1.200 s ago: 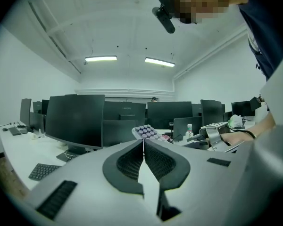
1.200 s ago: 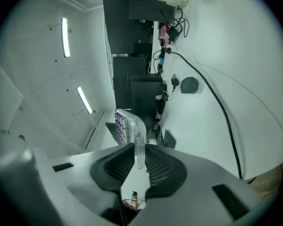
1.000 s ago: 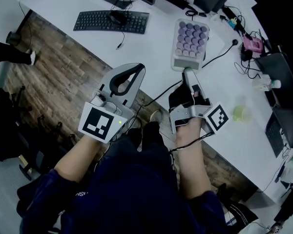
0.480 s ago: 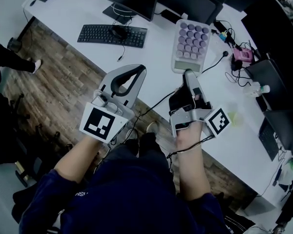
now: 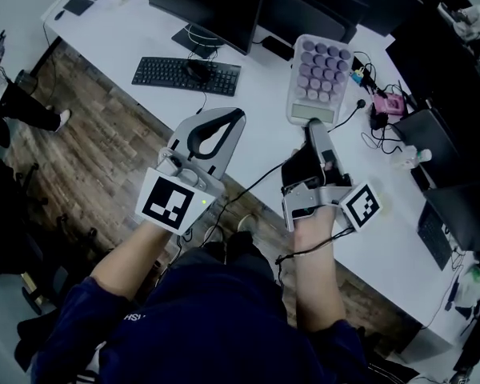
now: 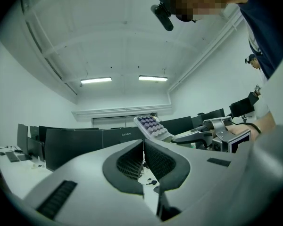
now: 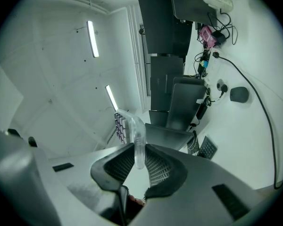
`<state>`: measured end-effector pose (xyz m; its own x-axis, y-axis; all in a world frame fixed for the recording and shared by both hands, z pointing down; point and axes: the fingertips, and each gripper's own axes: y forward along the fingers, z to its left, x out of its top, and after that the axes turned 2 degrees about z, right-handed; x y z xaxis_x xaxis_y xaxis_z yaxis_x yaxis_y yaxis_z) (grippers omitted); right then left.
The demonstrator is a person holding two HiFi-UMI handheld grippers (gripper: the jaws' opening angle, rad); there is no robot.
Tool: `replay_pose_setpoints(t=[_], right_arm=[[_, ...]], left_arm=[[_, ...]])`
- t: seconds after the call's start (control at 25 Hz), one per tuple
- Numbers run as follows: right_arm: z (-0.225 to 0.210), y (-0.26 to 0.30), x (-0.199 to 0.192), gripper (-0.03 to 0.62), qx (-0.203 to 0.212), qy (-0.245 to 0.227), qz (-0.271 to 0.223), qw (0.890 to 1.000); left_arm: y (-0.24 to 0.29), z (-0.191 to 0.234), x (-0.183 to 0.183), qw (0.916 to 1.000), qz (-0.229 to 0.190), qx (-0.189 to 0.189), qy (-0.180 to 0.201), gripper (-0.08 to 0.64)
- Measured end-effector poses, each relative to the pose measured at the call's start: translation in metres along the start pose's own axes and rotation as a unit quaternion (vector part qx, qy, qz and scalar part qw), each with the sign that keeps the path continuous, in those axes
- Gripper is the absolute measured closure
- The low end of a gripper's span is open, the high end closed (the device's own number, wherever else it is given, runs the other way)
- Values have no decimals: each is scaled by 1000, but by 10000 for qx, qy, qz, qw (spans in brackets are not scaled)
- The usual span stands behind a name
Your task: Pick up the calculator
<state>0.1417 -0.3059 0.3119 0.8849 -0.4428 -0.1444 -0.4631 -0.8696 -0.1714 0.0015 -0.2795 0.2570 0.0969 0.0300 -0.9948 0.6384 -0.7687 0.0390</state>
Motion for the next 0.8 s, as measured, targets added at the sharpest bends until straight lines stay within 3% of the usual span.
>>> replay_pose_setpoints(t=[0.8], right_arm=[[67,12,16,520,777,-356,-79,9963]], left_arm=[[7,14,42,9991,-394,-25,172,528]])
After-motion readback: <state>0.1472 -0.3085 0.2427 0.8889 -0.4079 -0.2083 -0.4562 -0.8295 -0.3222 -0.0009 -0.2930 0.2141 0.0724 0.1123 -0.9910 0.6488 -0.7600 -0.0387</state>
